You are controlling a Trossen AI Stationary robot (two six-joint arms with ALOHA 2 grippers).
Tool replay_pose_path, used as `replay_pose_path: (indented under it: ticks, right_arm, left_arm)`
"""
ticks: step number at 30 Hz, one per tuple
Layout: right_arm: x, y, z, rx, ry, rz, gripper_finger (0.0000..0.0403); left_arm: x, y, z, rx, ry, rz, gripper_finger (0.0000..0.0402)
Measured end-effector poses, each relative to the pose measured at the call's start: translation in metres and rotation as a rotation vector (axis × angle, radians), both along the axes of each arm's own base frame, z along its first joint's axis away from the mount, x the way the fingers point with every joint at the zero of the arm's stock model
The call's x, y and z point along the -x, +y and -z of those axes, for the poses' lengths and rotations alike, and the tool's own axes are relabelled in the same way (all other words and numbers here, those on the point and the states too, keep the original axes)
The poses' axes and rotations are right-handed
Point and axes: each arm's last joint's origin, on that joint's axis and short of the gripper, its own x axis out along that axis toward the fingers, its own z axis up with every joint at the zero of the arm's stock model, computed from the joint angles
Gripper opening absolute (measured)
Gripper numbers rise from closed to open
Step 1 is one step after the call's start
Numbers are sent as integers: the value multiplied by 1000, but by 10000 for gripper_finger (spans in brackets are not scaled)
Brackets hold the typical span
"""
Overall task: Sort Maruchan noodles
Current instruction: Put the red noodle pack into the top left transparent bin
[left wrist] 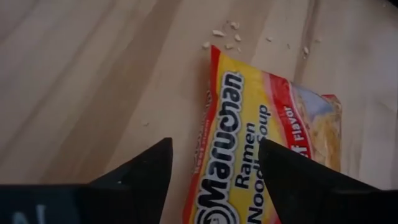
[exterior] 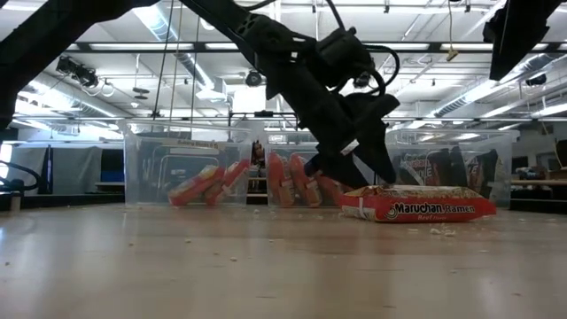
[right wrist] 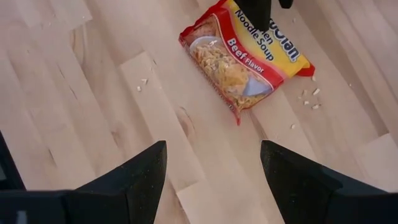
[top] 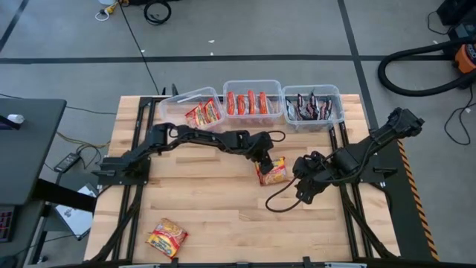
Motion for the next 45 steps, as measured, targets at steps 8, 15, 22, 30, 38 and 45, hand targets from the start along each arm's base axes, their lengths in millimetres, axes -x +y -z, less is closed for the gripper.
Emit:
replay_pose_path:
  ticks: [8, 15, 22, 30, 38, 45]
  right_arm:
    - [0, 0, 0, -2, -3, 0, 265]
    - [0, 0, 0, -10, -5, 16, 265]
    - [0, 0, 0, -12, 2, 13, 265]
    - [8, 0, 2, 35, 71, -24, 265]
    - [14, 5, 2, 65, 77, -53, 265]
    - [13, 5, 2, 102, 49, -34, 265]
  left_arm:
    - [-2, -10, 16, 36, 37, -61, 227]
    - [-3, -16, 21, 37, 47, -67, 190]
    - [-5, -16, 19, 22, 18, -66, 71]
    - [7, -16, -30, -131, -23, 100, 10]
    - [67, -26, -142, -465, -15, 379, 3]
    - [155, -19, -212, -852, 226, 643, 2]
